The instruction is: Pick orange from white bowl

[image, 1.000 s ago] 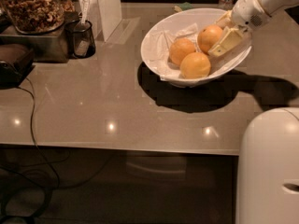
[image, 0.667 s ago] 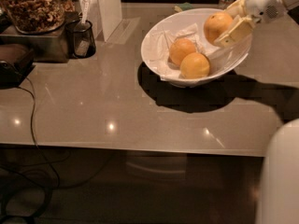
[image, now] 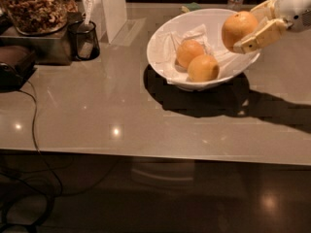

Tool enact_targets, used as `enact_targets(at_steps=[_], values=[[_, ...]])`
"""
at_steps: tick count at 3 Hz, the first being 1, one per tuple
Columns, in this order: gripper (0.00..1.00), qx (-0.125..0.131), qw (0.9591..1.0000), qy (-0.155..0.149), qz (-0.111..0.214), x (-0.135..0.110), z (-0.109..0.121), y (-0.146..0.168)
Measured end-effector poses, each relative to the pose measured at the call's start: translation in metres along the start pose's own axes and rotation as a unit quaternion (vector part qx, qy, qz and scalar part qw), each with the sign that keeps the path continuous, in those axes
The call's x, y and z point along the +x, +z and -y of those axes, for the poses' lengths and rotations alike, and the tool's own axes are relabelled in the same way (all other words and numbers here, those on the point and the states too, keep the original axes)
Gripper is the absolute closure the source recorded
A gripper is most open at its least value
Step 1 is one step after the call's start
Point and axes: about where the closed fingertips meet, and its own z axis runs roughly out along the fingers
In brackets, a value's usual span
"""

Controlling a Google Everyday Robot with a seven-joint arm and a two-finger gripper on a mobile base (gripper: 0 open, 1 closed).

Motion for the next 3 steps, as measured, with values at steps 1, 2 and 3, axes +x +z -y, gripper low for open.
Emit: enact_targets(at_steps=[1, 2, 3], values=[[1.0, -0.002, 1.0, 0.002, 0.001, 0.001, -0.001, 0.002], [1.0, -0.012, 0.9997, 0.012, 0.015, 0.002, -0.018, 0.007], [1.0, -0.056, 0.9976, 0.019, 0.036, 0.001, -0.048, 0.033]])
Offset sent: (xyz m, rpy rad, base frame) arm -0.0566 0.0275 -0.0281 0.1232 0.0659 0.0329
